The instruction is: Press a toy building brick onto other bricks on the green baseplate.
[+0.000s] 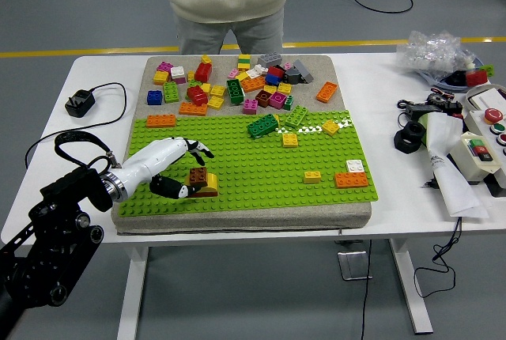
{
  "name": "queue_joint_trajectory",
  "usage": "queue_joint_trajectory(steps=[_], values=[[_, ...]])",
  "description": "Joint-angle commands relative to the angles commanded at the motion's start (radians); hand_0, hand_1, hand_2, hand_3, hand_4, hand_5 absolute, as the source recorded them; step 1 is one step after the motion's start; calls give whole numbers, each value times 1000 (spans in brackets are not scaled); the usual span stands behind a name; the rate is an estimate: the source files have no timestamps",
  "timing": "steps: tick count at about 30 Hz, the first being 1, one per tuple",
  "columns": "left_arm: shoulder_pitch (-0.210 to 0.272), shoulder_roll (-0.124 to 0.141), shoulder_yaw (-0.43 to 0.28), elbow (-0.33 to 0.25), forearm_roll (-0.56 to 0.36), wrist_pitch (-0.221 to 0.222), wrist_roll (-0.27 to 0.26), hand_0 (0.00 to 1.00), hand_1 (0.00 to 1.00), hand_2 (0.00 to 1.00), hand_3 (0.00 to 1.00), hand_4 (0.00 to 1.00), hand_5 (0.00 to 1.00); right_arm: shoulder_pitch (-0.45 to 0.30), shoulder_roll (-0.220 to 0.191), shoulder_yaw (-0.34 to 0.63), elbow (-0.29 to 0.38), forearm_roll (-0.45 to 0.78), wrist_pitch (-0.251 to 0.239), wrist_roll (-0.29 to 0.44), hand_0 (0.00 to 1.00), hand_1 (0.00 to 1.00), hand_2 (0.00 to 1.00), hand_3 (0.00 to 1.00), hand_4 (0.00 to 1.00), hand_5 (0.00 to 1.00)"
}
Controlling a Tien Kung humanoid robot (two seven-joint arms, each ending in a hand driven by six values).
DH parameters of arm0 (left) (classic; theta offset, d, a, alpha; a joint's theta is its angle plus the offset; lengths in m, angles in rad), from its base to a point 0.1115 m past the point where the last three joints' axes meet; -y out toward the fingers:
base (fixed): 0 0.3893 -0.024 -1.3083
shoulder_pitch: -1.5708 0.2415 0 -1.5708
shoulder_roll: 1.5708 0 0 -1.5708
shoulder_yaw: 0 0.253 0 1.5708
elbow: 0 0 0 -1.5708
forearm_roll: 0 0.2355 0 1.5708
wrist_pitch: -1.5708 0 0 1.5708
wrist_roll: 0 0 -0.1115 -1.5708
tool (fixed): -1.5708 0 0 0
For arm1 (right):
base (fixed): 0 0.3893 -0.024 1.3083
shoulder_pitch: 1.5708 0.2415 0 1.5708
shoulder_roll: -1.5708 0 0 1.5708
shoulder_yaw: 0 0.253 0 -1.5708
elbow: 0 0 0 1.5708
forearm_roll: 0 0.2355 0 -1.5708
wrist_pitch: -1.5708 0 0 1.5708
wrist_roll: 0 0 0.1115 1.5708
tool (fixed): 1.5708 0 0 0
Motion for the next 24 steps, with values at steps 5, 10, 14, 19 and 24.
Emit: queue_joint_trajectory(steps=[5, 10, 14, 19, 24], values=[[0, 1, -2, -6, 0, -4, -3, 918, 777, 647, 734, 771, 2, 1, 0, 1, 0, 0, 1, 0, 801, 728, 751, 736, 998, 667], [3, 2, -4, -14, 0, -4, -7, 922, 780, 654, 749, 782, 2, 1, 0, 3, 0, 1, 1, 0, 802, 728, 751, 736, 998, 666], [10, 2, -20, -40, 0, -6, -9, 922, 780, 654, 749, 782, 2, 2, 1, 4, 0, 2, 1, 0, 802, 728, 751, 736, 998, 666], [34, 11, -49, -95, -2, -8, -7, 931, 786, 702, 751, 819, 20, 0, 0, 7, 0, 2, 2, 0, 801, 727, 751, 736, 998, 666], [60, 18, -63, -135, -5, 4, -3, 998, 882, 834, 713, 957, 237, 0, 0, 8, 0, 4, 3, 2, 801, 728, 751, 736, 998, 667]])
